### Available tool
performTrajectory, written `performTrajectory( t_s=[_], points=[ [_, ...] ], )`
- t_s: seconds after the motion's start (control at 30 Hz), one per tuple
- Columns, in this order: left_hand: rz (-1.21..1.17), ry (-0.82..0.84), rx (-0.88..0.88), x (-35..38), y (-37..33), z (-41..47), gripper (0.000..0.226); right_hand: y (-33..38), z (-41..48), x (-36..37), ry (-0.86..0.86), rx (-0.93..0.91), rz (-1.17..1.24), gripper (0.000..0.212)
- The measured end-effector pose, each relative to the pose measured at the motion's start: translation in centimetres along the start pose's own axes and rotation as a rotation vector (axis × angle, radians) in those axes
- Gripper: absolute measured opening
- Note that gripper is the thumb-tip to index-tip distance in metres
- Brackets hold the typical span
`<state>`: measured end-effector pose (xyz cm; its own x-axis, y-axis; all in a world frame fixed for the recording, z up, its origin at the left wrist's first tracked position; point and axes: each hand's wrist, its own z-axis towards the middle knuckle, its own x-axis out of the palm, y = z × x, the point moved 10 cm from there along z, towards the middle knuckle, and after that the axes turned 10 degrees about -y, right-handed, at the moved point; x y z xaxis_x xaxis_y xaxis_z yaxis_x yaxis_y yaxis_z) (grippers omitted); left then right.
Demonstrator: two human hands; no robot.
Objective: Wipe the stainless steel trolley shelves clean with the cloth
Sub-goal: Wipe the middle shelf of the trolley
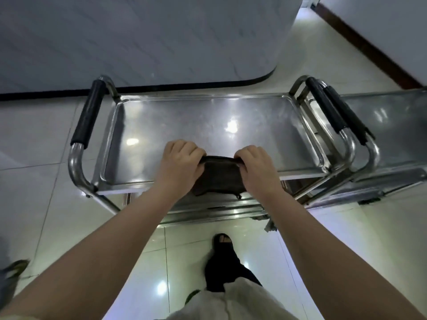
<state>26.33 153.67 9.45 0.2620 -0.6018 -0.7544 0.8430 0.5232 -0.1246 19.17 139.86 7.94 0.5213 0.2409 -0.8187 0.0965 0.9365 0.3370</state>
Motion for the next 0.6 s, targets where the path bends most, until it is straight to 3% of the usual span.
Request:
performTrajectory(
  t_s=[0.17,0.3,0.4,0.6],
  points=[
    [-0.084,0.111,-0.095,0.3,-0.9,-7.5,0.017,1.2,-7.1,2.2,0.091,0.017,0.078,0.013],
    [-0.147,0.310,-0.171,3.8,-2.8,-13.1,0.021,-0.6,-13.5,6.1,0.245,0.132,0.106,0.014],
    [-0.220,0.463,-0.251,8.3,-4.2,-16.4,0.020,-4.1,-17.5,8.9,0.335,0.246,0.106,0.015],
    [-0.433,0.587,-0.397,23.5,-5.6,-21.6,0.022,-14.6,-23.4,17.5,0.432,0.463,0.111,0.022]
  ],
)
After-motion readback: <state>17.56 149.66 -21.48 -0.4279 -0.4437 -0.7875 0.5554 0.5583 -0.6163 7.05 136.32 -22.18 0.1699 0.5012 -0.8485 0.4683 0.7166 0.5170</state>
